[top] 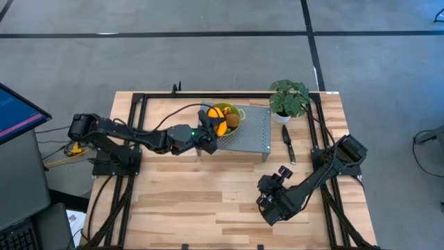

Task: Pick & Place Fruit
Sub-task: Put the mango into the green strainer bowl on the shelf

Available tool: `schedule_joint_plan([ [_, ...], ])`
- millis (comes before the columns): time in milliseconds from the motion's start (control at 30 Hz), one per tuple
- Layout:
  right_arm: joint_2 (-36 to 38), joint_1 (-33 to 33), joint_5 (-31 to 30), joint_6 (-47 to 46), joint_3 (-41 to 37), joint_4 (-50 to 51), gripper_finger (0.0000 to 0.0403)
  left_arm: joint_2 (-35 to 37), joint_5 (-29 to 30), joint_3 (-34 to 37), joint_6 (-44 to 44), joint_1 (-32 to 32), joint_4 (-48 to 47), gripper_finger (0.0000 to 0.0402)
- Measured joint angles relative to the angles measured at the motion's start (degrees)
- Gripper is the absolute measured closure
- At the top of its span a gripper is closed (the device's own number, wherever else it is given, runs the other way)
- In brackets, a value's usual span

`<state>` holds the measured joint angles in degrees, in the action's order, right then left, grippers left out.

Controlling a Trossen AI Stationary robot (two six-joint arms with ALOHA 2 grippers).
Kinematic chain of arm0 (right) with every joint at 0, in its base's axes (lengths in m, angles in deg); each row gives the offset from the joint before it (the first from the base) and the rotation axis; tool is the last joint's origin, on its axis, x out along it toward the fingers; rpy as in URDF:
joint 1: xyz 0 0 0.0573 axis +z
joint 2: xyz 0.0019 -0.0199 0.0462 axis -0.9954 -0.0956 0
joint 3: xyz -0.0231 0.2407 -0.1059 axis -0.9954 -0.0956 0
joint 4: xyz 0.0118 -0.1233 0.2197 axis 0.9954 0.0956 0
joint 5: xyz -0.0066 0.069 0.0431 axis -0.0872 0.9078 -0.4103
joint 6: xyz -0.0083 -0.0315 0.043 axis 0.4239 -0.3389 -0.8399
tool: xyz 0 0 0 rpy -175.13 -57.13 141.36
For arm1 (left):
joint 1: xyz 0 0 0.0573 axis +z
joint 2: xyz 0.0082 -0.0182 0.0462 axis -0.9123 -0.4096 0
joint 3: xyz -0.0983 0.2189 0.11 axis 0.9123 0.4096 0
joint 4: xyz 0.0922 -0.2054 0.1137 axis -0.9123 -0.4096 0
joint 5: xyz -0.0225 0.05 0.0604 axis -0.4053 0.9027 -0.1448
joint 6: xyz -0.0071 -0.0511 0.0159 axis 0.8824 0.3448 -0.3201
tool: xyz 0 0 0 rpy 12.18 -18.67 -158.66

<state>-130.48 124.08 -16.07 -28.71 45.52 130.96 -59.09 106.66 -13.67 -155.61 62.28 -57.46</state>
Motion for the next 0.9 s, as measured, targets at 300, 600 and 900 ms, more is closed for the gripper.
schedule_joint_plan([
  [300,0.00,0.04,-0.03,-0.07,0.00,-0.05,0.0294,-0.61,-4.07,-0.07,9.32,0.73,-0.26,0.0187],
  [600,0.00,0.15,-0.03,-0.07,0.00,-0.37,0.0294,-0.60,-5.65,-0.07,14.00,0.87,0.08,0.0177],
  [900,0.00,0.13,-0.03,-0.07,0.00,-0.39,0.0294,-0.66,-5.36,-0.07,14.01,1.75,0.09,0.0160],
])
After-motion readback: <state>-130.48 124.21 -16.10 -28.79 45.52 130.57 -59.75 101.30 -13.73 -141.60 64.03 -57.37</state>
